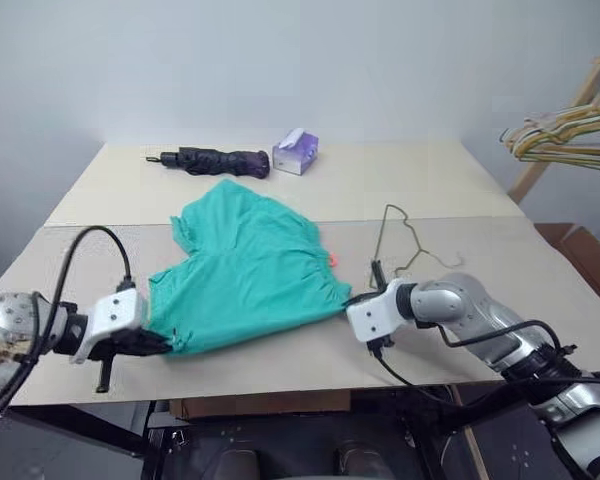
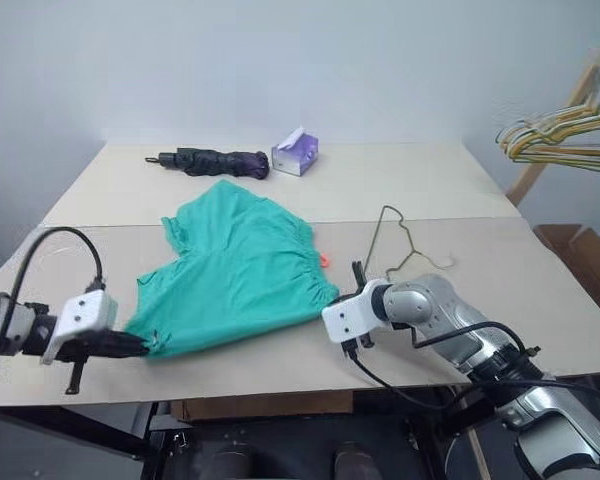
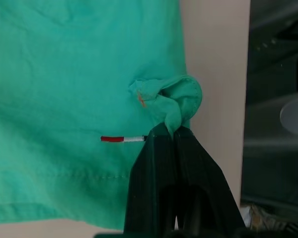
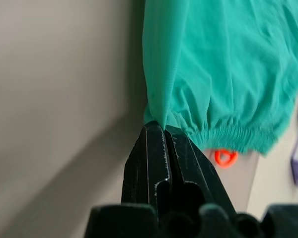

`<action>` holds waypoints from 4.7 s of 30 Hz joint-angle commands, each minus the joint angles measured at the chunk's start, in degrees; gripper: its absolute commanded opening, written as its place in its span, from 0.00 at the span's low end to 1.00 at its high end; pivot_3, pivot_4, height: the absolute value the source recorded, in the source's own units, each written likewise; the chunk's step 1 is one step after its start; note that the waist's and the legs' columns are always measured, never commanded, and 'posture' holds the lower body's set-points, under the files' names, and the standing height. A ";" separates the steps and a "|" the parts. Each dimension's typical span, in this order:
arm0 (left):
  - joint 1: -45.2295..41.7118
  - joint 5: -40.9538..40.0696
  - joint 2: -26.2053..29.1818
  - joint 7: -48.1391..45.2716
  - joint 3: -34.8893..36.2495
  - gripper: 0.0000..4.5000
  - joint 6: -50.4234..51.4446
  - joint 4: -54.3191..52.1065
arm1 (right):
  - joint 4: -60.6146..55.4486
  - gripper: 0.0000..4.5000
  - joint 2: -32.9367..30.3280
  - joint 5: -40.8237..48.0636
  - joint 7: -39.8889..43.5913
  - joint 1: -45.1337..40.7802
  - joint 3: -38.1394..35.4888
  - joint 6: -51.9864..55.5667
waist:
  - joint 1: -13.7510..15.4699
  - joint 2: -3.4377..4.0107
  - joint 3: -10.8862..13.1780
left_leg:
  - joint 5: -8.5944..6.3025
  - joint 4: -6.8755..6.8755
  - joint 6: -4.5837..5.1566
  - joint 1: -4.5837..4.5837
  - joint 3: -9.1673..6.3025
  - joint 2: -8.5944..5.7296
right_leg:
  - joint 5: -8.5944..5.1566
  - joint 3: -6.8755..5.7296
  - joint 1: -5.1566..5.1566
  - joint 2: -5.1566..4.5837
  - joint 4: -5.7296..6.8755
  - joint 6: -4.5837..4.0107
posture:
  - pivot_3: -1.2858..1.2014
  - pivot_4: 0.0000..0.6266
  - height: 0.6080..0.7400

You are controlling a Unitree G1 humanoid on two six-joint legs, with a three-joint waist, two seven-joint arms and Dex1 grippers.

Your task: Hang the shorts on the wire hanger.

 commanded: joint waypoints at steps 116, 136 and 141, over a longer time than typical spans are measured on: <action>-35.53 -53.34 -58.41 64.83 23.44 1.00 55.39 -0.26 | -17.49 0.00 24.51 24.31 -22.87 1.64 -20.62 39.30 | -3.82 -0.51 -0.38 | -0.10 0.10 0.16 -0.16 -0.30 -0.12 | 0.08 0.02 0.06 0.03 -0.11 0.09 | 0.52 0.00 1.00; -34.61 -53.75 -58.49 73.92 19.67 0.05 51.05 1.06 | -13.32 0.00 22.99 15.08 -24.52 2.28 -15.49 28.14 | -3.67 -0.52 -0.38 | -0.10 0.09 0.15 -0.17 -0.31 -0.16 | 0.09 0.01 0.08 0.04 -0.20 0.07 | 0.52 0.00 1.00; -34.51 -51.94 -58.26 74.89 18.67 0.01 50.04 1.36 | -12.12 0.00 23.44 11.68 -26.14 2.29 -15.23 24.61 | -3.61 -0.52 -0.38 | -0.10 0.09 0.15 -0.18 -0.31 -0.16 | 0.09 0.01 0.08 0.03 -0.20 0.07 | 0.52 0.00 1.00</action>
